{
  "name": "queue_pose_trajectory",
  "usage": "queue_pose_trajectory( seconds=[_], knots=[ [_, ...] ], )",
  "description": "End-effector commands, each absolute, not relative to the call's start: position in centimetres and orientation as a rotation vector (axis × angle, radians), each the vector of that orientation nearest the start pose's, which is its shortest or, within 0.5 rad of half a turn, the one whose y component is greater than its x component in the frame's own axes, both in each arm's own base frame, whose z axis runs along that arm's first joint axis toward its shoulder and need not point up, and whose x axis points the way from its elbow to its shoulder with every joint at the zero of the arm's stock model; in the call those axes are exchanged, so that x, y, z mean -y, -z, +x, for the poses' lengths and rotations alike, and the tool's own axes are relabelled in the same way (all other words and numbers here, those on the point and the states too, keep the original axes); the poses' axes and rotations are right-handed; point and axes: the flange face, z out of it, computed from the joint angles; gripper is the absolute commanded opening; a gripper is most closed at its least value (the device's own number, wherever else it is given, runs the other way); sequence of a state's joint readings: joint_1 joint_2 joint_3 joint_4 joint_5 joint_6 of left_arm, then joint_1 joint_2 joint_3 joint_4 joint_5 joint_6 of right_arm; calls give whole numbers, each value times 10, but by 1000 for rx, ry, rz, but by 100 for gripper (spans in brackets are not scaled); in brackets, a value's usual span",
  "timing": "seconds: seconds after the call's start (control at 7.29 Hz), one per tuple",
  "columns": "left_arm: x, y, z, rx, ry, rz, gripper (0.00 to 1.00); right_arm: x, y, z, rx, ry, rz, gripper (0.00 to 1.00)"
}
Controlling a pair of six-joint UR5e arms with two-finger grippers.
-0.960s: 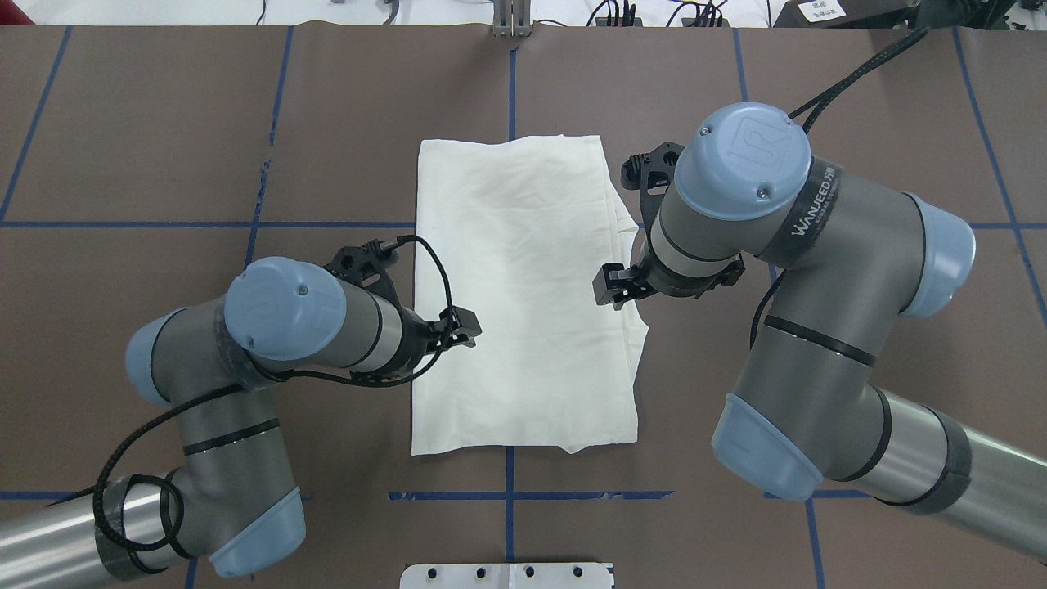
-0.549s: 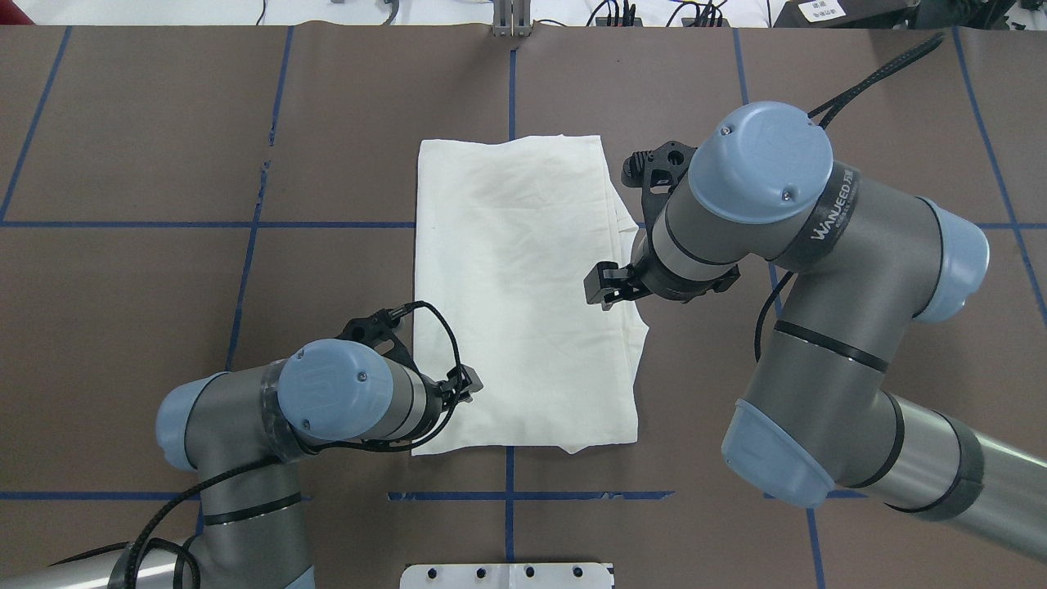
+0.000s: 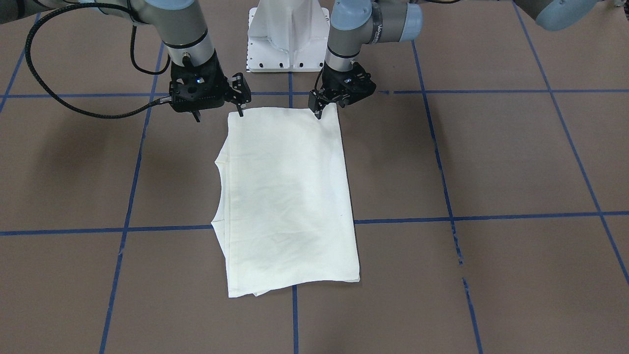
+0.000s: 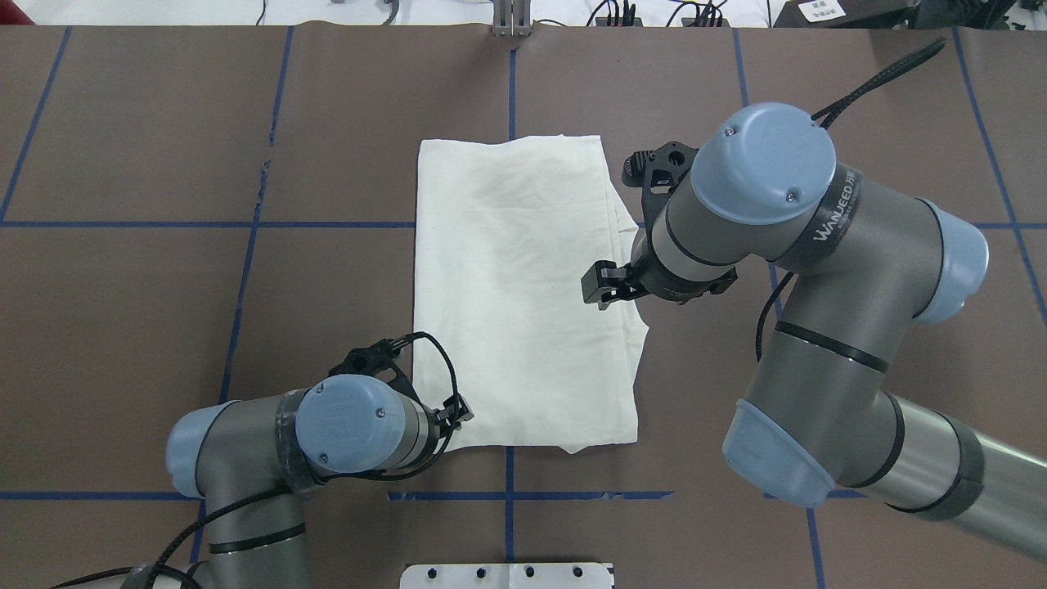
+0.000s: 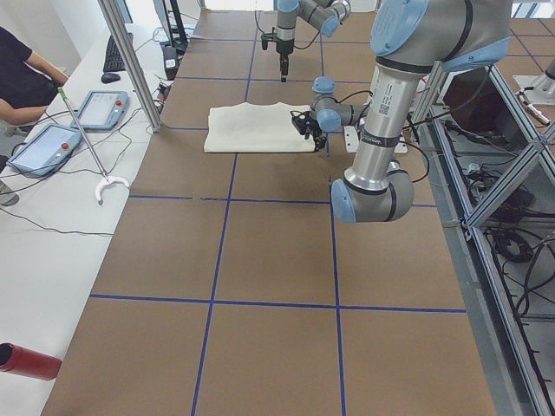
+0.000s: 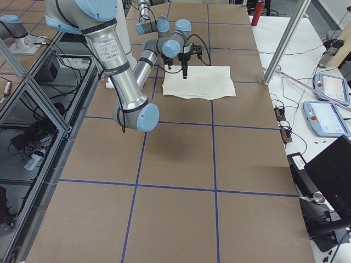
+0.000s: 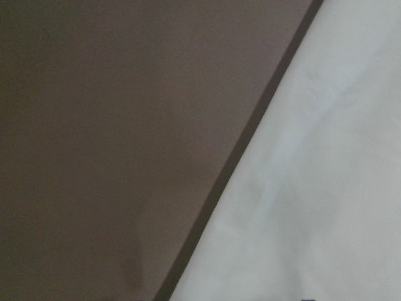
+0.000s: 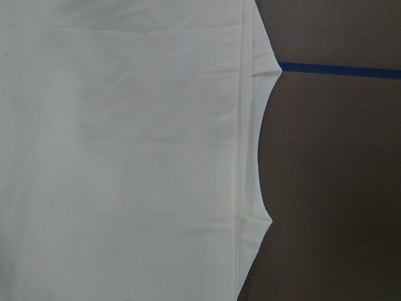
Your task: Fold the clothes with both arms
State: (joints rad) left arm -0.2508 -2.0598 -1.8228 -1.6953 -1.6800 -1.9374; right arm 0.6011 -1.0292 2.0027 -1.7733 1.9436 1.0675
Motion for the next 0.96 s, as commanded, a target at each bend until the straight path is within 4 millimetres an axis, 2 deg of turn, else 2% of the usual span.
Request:
queue_pose_trajectory(
  seconds=[0.0,0.55,0.82],
  knots=[
    [269,-272,581,-848,524,-156,78,406,-199,-420,834,51,99,100],
    [269,-268,578,-825,529,-154,57,406,-200,-419,833,51,99,100],
    [269,-266,578,-830,528,-154,37,406,-206,-419,824,49,93,100]
  ],
)
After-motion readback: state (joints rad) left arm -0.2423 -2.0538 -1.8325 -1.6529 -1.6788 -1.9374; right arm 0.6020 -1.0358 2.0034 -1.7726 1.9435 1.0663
